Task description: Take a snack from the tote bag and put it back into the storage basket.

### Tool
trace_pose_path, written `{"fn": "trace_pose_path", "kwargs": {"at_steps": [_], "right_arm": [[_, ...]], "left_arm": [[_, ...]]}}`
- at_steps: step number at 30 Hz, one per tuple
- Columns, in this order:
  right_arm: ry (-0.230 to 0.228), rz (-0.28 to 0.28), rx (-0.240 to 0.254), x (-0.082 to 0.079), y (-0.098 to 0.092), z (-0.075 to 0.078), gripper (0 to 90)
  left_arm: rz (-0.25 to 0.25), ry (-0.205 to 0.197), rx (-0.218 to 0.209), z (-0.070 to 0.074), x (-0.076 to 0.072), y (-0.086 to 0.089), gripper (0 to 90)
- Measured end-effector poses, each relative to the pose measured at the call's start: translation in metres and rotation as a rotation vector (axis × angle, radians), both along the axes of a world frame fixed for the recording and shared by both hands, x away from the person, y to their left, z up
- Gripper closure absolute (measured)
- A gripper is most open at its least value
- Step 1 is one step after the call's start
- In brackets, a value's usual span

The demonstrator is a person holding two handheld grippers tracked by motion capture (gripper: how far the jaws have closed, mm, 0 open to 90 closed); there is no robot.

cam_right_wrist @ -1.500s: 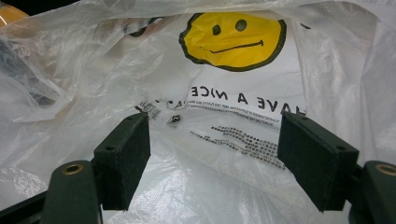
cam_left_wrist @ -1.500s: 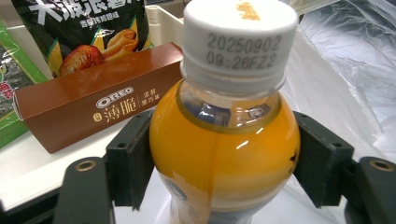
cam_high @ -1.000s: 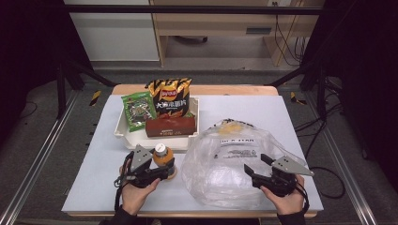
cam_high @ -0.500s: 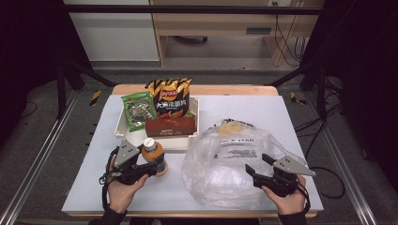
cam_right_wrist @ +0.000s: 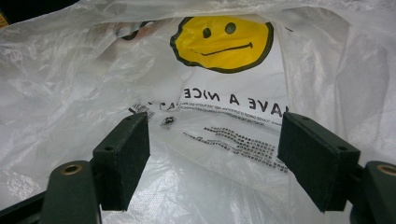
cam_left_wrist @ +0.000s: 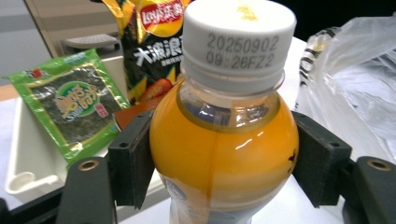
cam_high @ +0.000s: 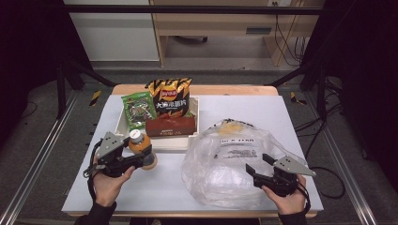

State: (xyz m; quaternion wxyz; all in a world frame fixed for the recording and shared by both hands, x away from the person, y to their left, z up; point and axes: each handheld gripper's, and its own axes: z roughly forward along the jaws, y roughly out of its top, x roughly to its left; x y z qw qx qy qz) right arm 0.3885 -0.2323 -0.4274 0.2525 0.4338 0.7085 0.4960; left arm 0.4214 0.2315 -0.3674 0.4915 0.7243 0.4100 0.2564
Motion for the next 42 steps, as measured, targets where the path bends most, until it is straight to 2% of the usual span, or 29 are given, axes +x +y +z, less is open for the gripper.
{"fn": "trace_pose_path", "kwargs": {"at_steps": [9, 18, 23, 34, 42], "right_arm": [[0.0, 0.0, -0.001, 0.0, 0.0, 0.0, 25.2], [-0.002, 0.0, 0.0, 0.0, -0.001, 0.0, 25.1], [-0.001, 0.0, -0.002, 0.0, 0.0, -0.001, 25.2], [0.002, -0.001, -0.005, 0.002, -0.001, -0.002, 25.1], [0.002, 0.001, -0.002, 0.002, -0.001, -0.002, 25.1]], "left_arm": [[0.009, -0.009, -0.001, 0.011, 0.011, 0.008, 29.9], [0.024, -0.008, 0.014, 0.025, 0.029, 0.019, 29.9], [0.039, -0.01, 0.005, 0.03, 0.04, 0.027, 29.9], [0.057, 0.007, 0.019, 0.029, 0.066, 0.039, 29.9], [0.078, 0.018, 0.018, 0.021, 0.083, 0.043, 29.9]]}}
